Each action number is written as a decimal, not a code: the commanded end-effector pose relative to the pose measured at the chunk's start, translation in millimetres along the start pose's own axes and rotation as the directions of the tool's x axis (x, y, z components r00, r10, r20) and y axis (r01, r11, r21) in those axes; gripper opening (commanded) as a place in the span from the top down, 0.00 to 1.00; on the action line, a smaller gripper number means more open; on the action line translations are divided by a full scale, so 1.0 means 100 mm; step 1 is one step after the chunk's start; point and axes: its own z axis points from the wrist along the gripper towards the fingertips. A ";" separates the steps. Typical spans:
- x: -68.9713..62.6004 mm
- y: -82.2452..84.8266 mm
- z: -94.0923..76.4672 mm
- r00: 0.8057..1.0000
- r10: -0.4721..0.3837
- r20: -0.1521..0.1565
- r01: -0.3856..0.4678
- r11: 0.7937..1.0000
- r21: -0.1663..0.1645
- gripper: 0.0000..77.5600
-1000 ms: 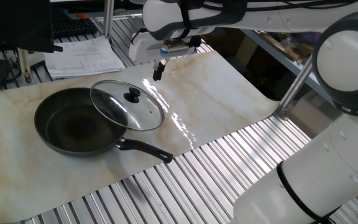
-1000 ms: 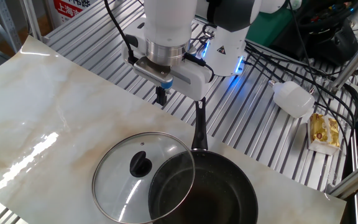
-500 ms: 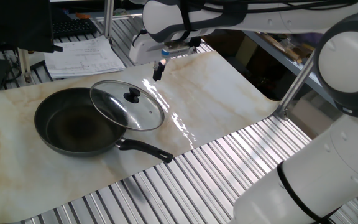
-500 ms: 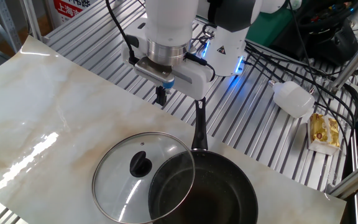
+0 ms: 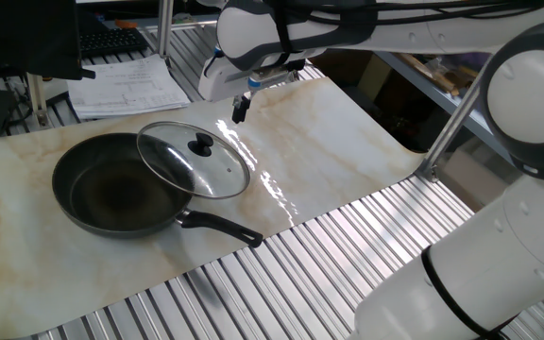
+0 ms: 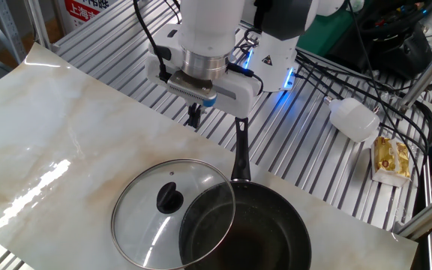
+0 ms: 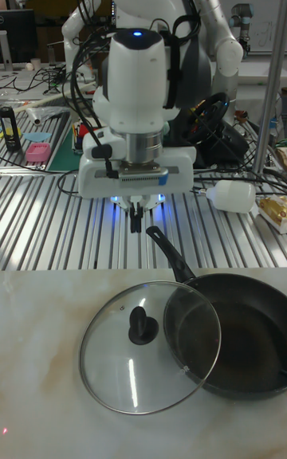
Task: Cover the pot with the lid
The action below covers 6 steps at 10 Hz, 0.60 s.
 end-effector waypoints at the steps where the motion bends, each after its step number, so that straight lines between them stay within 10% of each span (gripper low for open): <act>1: 0.00 0.00 0.03 1.000 0.005 0.005 -0.005 1.000 0.002 1.00; 6: -0.04 -0.02 0.05 1.000 0.018 0.007 -0.018 1.000 -0.001 1.00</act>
